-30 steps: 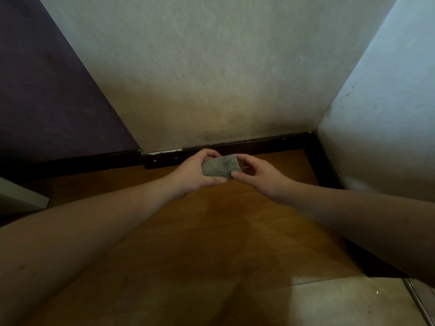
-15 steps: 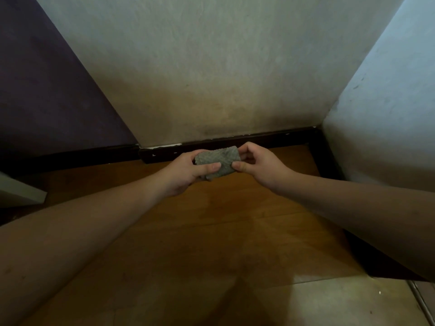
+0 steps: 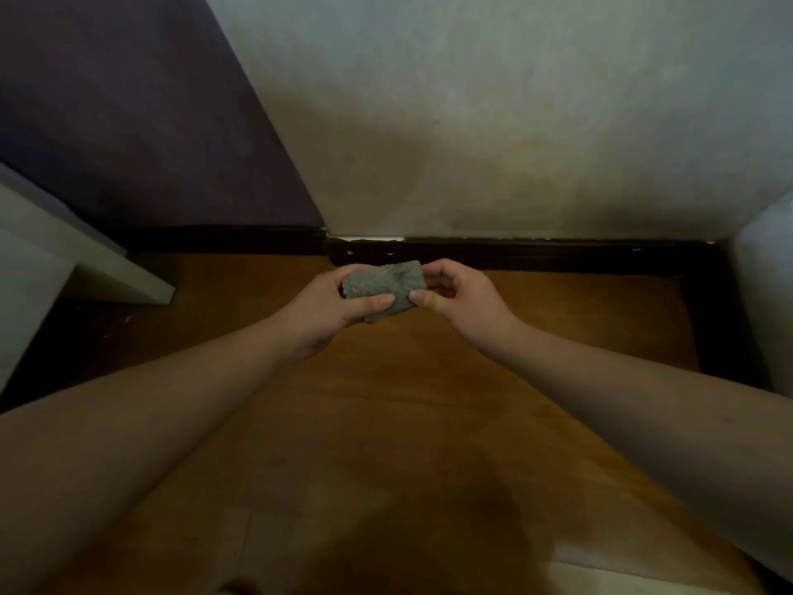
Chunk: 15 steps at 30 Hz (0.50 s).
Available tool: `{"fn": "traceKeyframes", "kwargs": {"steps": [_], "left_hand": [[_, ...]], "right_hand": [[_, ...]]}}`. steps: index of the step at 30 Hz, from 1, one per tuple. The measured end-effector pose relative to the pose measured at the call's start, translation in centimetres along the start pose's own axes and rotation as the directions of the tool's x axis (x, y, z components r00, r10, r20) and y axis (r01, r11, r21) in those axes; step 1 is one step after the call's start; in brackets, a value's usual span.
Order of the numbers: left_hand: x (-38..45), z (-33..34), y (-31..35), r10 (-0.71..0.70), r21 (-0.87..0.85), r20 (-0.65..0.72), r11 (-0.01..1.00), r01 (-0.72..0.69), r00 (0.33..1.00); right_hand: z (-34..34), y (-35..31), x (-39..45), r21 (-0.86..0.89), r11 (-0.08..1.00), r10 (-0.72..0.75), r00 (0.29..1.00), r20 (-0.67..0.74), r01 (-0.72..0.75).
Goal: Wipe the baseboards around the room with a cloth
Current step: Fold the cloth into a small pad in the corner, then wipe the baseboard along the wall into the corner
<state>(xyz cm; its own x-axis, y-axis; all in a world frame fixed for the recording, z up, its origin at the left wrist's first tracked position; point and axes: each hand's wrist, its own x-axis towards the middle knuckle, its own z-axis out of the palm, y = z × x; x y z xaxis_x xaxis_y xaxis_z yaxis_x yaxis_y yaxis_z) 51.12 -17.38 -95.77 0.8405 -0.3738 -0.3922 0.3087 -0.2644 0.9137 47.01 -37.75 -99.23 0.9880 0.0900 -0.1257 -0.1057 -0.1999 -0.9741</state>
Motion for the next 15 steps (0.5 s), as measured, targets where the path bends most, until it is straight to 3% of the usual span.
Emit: {"fn": "traceKeyframes", "kwargs": {"steps": [3, 6, 11, 15], "left_hand": [[-1.0, -1.7, -0.5, -0.004, -0.01, -0.125, 1.0, 0.003, 0.992], [-2.0, -3.2, -0.3, -0.039, 0.02, -0.267, 0.999, 0.046, 0.963], [-3.6, -5.2, -0.1, -0.045, 0.026, -0.443, 0.998, 0.063, 0.895], [-4.4, -5.9, -1.4, -0.073, 0.011, -0.569, 0.995, 0.097, 0.819]], "right_hand": [[1.2, 0.1, 1.7, -0.062, 0.998, -0.005, 0.995, 0.099, 0.011], [1.1, 0.7, 3.9, -0.311, 0.95, 0.022, 0.988, 0.154, 0.027], [2.1, 3.0, 3.9, -0.672, 0.73, 0.071, 0.962, 0.262, 0.129], [3.4, 5.7, 3.4, -0.783, 0.557, 0.097, 0.914, 0.393, 0.278]]}}
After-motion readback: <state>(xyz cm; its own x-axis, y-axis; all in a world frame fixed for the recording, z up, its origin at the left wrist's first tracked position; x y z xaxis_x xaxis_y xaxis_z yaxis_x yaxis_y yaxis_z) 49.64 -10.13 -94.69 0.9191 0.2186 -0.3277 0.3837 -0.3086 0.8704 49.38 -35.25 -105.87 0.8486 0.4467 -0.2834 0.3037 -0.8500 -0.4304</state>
